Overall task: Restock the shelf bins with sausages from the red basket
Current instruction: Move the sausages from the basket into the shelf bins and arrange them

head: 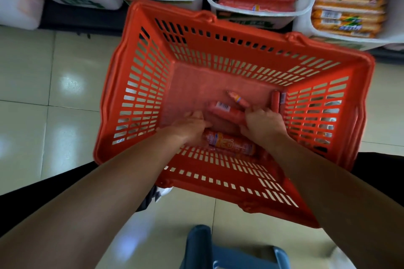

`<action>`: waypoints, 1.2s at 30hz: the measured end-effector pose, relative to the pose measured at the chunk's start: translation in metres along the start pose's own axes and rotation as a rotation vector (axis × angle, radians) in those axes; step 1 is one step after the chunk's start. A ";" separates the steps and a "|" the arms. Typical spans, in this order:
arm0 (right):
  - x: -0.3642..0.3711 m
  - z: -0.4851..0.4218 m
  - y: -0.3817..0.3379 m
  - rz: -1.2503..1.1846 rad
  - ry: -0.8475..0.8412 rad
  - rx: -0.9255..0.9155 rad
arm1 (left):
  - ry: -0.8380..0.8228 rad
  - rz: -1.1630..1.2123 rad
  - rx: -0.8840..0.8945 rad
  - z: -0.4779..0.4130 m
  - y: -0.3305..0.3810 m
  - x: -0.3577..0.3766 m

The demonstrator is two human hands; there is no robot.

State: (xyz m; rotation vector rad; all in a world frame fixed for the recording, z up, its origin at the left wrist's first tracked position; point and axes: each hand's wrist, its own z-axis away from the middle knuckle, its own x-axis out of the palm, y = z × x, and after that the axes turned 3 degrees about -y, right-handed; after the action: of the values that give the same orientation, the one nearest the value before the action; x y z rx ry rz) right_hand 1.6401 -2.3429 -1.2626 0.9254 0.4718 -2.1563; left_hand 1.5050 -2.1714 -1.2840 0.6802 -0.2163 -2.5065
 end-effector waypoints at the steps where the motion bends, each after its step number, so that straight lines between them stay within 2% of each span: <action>1: -0.002 -0.002 0.001 -0.024 0.067 0.022 | 0.007 -0.030 -0.004 0.000 0.003 0.000; 3: -0.009 -0.009 0.004 -0.071 0.156 0.054 | 0.033 -0.101 0.003 -0.001 0.007 -0.003; 7: -0.017 -0.021 0.017 -0.120 -0.011 0.044 | 0.054 -0.187 0.033 -0.003 0.009 -0.011; 10: -0.013 -0.026 0.020 -0.139 -0.031 0.063 | 0.103 -0.192 0.049 -0.001 0.000 -0.016; 16: -0.006 -0.027 0.017 -0.147 0.006 0.120 | 0.276 -0.019 -0.097 0.019 -0.055 -0.038; 19: -0.001 -0.027 0.011 -0.106 0.011 0.117 | 0.331 0.012 -0.203 0.018 -0.060 -0.037; 23: -0.002 -0.031 0.010 -0.221 -0.019 0.142 | 0.351 -0.039 -0.189 0.006 -0.044 -0.027; 27: -0.004 -0.032 0.013 -0.330 -0.070 0.132 | 0.362 -0.181 -0.075 -0.005 -0.030 -0.021; 32: -0.014 -0.027 0.016 -0.568 -0.124 0.188 | 0.234 -0.030 -0.059 0.002 -0.020 -0.033; 36: -0.038 -0.010 0.011 -0.636 -0.140 0.179 | 0.300 0.000 -0.068 0.039 -0.013 -0.045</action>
State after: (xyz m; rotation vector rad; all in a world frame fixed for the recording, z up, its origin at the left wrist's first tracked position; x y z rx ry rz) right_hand 1.6709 -2.3262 -1.2414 0.7749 0.5635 -2.8565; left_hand 1.5119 -2.1360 -1.2353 1.0130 -0.0218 -2.3615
